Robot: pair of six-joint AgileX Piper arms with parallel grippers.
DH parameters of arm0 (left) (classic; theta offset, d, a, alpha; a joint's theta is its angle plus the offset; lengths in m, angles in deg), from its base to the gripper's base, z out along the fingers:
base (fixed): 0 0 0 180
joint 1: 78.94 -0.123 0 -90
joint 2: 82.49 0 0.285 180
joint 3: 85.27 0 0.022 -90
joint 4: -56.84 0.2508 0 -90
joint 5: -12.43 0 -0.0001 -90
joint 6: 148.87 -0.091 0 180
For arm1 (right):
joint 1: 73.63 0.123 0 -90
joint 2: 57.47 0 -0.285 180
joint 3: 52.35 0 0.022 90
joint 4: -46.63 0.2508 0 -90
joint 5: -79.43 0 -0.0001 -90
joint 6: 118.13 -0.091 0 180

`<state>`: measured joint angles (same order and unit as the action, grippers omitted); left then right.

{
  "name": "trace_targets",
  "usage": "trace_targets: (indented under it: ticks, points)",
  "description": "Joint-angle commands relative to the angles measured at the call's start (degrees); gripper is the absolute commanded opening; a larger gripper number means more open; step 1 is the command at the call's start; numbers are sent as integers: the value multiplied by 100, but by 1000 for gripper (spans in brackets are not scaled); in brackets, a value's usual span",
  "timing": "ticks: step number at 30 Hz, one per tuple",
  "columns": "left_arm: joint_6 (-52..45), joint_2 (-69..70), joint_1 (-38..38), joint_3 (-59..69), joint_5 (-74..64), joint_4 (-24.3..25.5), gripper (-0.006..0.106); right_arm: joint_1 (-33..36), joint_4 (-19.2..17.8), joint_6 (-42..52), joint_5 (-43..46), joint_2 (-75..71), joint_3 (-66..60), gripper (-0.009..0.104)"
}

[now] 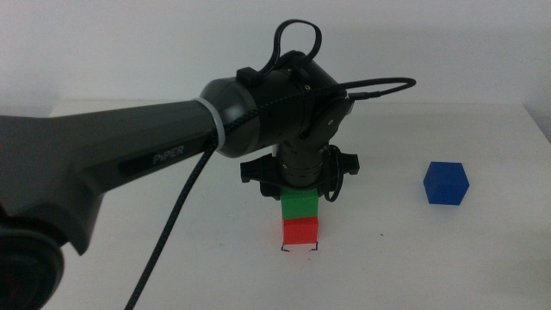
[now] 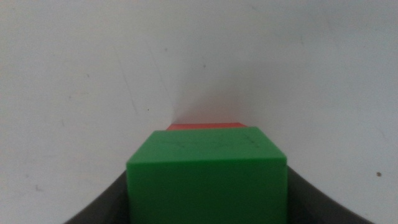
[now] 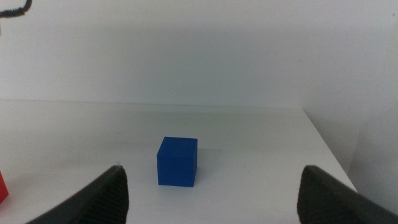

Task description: Stack red cubes first, then green, then blue cubes in a specific spot.

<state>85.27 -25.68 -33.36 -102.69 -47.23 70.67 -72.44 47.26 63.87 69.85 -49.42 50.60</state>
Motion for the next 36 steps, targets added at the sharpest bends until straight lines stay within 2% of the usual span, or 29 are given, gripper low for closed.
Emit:
trace_targets:
  ticks: [1, 13, 17, 18, 19, 23, 25, 28, 31, 33, 36]
  points:
    - [10, -39, 8, -27, 88, 45, 24, -25, -63, 42, 47, -27, -17, 93]
    - [-146, -247, 8, -27, 206, 10, 24, -25, -63, 42, 47, -27, -17, 93]
    - [-175, -247, 8, -27, 206, 10, 29, -25, -63, 42, 47, -27, -17, 93]
    - [-180, -247, 8, -27, 206, 10, 36, -25, -63, 42, 47, -27, -17, 93]
    - [-180, -247, 8, -27, 206, 67, 69, -25, -63, 42, 47, -27, -17, 93]
    - [-290, -141, 8, -88, 145, 118, 94, -25, -63, 42, 47, -27, -17, 93]
    - [-660, 103, 8, -114, 136, 118, 94, -25, -63, 42, 47, -27, -17, 93]
    - [-1848, 752, -32, -159, 88, 143, 94, -25, -63, 42, 47, -27, -17, 93]
    - [-3010, 1671, -230, -159, -378, -152, 94, -25, -63, 42, 47, -27, -17, 93]
    - [-3722, 2336, -406, -118, -657, -542, 94, -25, -63, 42, 47, -27, -17, 93]
    - [-4528, 3440, -601, 327, -950, -791, 94, -25, -63, 42, 47, -27, -17, 93]
